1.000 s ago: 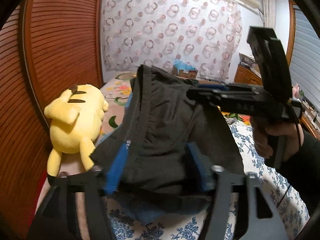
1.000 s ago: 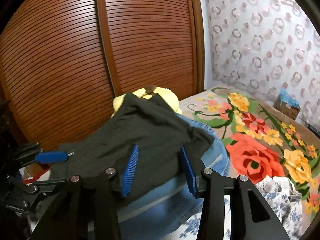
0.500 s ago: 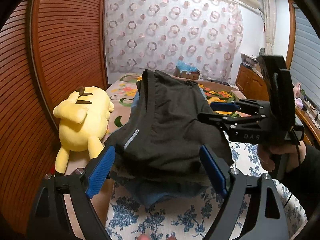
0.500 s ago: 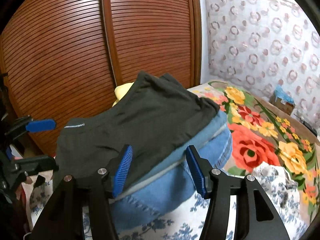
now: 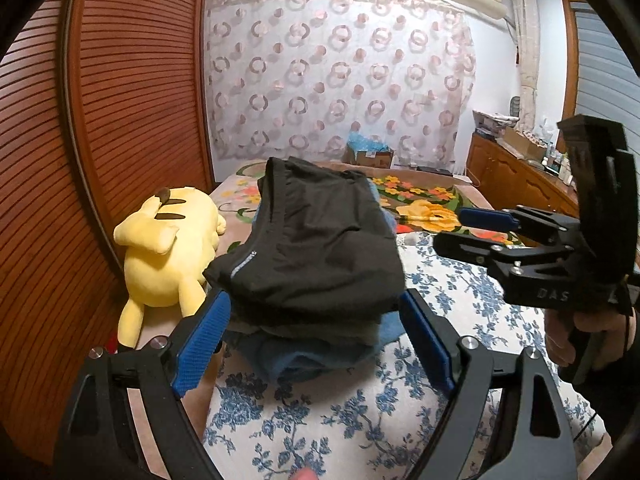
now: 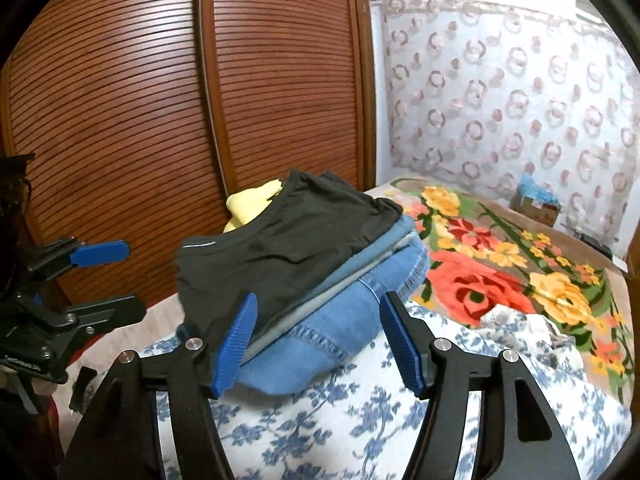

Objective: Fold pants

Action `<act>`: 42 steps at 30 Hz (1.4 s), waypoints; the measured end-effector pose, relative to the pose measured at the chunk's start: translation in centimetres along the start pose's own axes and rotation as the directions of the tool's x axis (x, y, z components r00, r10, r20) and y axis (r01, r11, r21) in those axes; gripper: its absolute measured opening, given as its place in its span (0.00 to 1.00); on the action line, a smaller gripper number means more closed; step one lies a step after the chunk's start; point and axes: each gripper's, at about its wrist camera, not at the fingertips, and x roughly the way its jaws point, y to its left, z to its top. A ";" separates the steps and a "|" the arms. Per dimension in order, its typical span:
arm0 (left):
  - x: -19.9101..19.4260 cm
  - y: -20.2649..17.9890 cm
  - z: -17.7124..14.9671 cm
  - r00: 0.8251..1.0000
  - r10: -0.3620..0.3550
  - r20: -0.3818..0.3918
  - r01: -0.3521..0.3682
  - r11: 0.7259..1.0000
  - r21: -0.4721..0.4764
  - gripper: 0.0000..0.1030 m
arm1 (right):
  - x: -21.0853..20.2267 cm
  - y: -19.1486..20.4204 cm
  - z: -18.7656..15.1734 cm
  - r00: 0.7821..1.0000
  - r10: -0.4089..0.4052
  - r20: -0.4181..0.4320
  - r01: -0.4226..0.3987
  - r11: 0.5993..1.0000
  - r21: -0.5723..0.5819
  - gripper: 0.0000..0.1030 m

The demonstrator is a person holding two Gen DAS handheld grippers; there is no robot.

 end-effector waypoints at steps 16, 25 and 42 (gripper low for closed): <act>-3.2 -3.3 -1.1 0.999 -0.032 0.023 0.032 0.999 0.021 0.84 | -7.7 3.8 -4.0 0.989 -0.140 0.044 0.136 0.986 0.092 0.99; -4.7 -5.9 -2.0 0.998 -0.050 0.027 0.049 0.998 0.048 0.84 | -11.6 5.3 -6.3 0.979 -0.194 0.055 0.185 0.972 0.145 0.99; -6.4 -12.0 -5.1 0.990 -0.142 -0.002 0.142 0.986 0.087 0.84 | -20.7 9.1 -11.1 0.916 -0.402 0.017 0.383 0.885 0.266 0.99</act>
